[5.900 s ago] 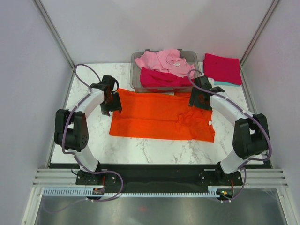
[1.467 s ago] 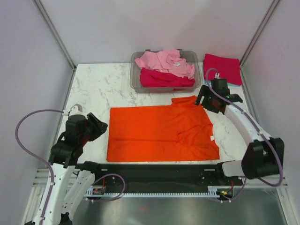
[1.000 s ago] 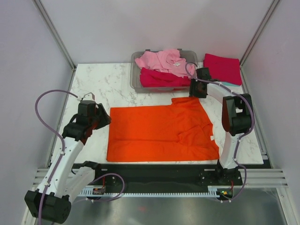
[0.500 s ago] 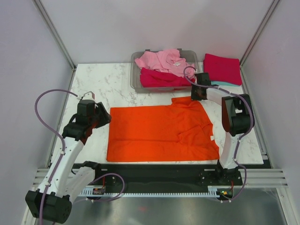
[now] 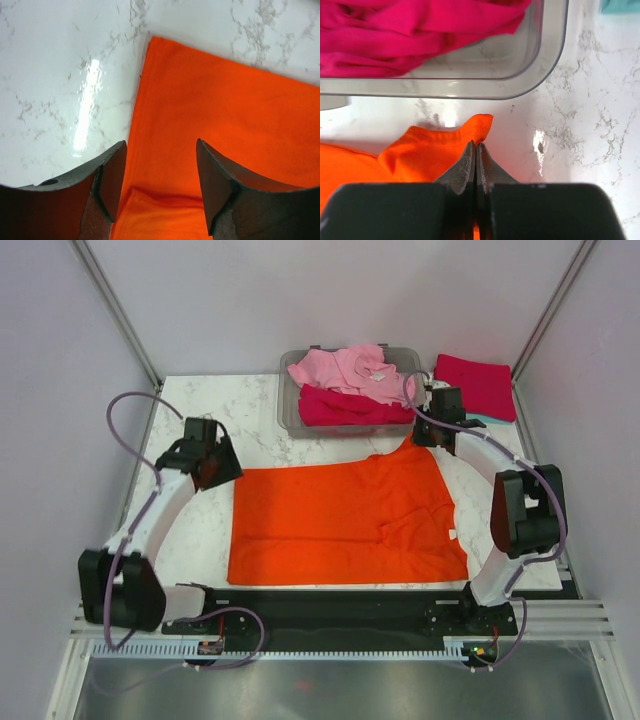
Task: Fold and stack the t-shirts
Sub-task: Fold the tshirt
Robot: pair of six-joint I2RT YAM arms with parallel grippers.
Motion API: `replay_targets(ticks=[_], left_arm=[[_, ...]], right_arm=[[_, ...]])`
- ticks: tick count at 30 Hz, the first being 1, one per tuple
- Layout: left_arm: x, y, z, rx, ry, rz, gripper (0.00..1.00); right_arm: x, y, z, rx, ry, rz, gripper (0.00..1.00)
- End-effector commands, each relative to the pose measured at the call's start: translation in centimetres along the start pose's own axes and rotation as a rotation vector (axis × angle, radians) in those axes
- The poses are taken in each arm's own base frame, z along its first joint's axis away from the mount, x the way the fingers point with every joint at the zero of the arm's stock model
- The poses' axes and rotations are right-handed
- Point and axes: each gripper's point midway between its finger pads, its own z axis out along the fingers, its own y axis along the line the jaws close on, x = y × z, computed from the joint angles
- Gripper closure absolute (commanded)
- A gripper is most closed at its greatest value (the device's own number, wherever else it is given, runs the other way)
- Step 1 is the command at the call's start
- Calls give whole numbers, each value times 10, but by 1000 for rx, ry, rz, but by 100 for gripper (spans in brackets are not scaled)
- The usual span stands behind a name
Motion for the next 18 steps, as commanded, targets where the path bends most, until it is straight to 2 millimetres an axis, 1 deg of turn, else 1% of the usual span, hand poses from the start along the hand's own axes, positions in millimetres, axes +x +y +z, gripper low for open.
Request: replay_targets(ticks=[1, 2, 3, 4, 5, 6, 7, 8, 9, 10, 11, 14, 15, 17, 18], left_arm=[[-18, 0, 42, -15, 77, 53, 35], [-20, 3, 53, -14, 101, 35, 36], [-34, -2, 60, 13, 91, 25, 37], [-32, -13, 69, 83, 137, 15, 38], [-28, -8, 87, 75, 184, -5, 41], [-40, -13, 96, 97, 166, 1, 43], [-41, -17, 103, 117, 169, 21, 44], [-34, -16, 119, 113, 205, 25, 45], [-41, -19, 123, 122, 200, 29, 46], [-42, -22, 128, 142, 205, 33, 47], [-38, -22, 135, 140, 217, 33, 48], [-42, -16, 145, 112, 206, 47, 50], [-38, -12, 151, 99, 219, 50, 50], [-34, -8, 155, 96, 232, 45, 53], [-27, -5, 158, 87, 250, 46, 53]], right_arm=[[-35, 20, -32, -72, -93, -27, 98], [-30, 20, -33, -76, -86, -30, 98], [-31, 24, -40, -91, -96, -30, 98], [-30, 25, -42, -97, -96, -30, 98], [-24, 26, -43, -104, -85, -24, 98], [-23, 31, -48, -128, -88, -14, 98], [-21, 35, -50, -142, -90, -12, 98], [-14, 36, -50, -146, -79, -16, 98], [-14, 39, -56, -152, -91, -18, 98], [-9, 39, -56, -158, -83, -20, 98], [-7, 41, -59, -164, -86, -22, 98], [-6, 42, -64, -166, -95, -27, 98], [-6, 42, -65, -166, -98, -26, 98], [-7, 43, -66, -172, -100, -26, 98], [-7, 43, -65, -171, -98, -26, 98]])
